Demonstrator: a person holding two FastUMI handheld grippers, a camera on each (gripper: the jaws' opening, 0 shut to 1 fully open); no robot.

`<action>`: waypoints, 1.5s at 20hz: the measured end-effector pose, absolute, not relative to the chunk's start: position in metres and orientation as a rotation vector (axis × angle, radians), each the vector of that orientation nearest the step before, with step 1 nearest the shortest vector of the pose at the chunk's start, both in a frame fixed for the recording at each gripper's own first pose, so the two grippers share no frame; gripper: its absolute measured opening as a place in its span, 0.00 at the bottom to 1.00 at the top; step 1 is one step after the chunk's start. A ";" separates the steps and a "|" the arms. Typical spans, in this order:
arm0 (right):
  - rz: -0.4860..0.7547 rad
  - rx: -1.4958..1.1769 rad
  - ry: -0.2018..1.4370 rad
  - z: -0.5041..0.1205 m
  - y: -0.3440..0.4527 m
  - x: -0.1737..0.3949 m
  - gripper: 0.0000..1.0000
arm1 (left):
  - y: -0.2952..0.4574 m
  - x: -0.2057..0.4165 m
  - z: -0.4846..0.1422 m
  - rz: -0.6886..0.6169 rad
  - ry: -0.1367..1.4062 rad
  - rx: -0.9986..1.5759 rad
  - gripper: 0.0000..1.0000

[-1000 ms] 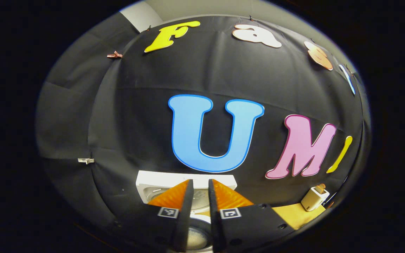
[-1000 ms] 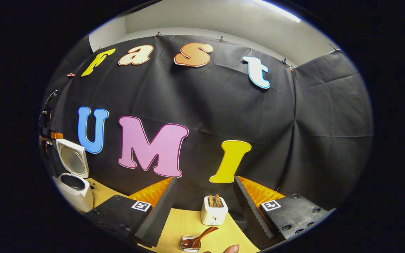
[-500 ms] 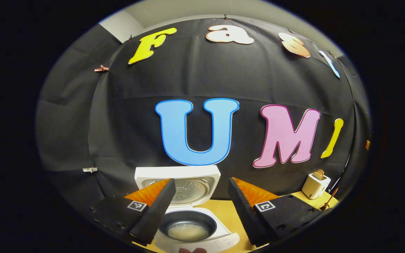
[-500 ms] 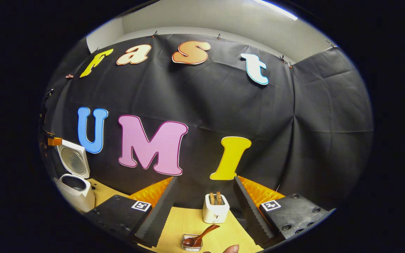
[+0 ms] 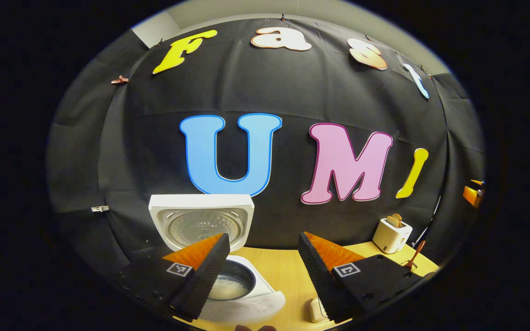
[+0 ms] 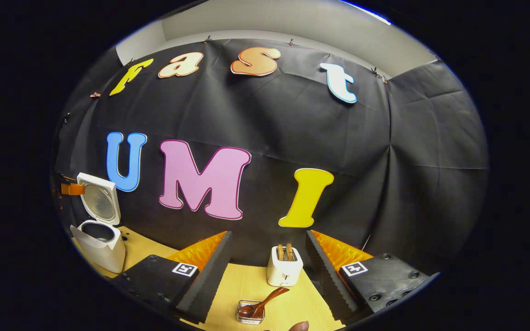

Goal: Close the left gripper, press the button to open the rice cooker; take a wooden spoon from the chopstick holder with the right hand, scoop a spoonful of rice and pour it into the rice cooker, then put the wooden spoon back into the chopstick holder.

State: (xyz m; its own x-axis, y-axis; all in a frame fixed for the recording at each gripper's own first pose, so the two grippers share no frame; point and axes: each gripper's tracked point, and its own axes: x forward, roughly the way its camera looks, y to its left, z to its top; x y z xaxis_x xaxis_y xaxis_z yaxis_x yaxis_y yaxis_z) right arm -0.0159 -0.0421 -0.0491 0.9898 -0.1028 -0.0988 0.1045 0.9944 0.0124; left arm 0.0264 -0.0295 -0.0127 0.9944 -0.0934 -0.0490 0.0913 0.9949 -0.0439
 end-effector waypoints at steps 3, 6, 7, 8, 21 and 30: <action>-0.098 0.018 0.103 -0.053 -0.041 -0.015 0.97 | -0.030 0.026 -0.012 -0.093 0.046 -0.041 0.96; -0.095 0.023 0.110 -0.057 -0.041 -0.016 0.97 | -0.032 0.026 -0.011 -0.097 0.045 -0.041 0.95; -0.094 0.026 0.112 -0.058 -0.041 -0.015 0.97 | -0.032 0.026 -0.012 -0.098 0.048 -0.041 0.95; -0.094 0.028 0.114 -0.059 -0.041 -0.015 0.97 | -0.033 0.026 -0.011 -0.097 0.048 -0.042 0.96; -0.074 0.030 0.122 -0.065 -0.041 -0.011 0.97 | -0.037 0.028 -0.013 -0.096 0.063 -0.040 0.96; -0.044 0.043 0.131 -0.073 -0.037 -0.008 0.97 | -0.041 0.025 -0.009 -0.094 0.060 -0.027 0.95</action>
State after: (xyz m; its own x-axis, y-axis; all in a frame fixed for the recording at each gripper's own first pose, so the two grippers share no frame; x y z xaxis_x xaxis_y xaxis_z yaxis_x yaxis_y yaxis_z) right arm -0.0081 -0.0374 -0.0728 0.9904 -0.0406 -0.1319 0.0463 0.9981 0.0403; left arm 0.0250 -0.0411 -0.0088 0.9938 -0.0947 -0.0582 0.0930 0.9952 -0.0302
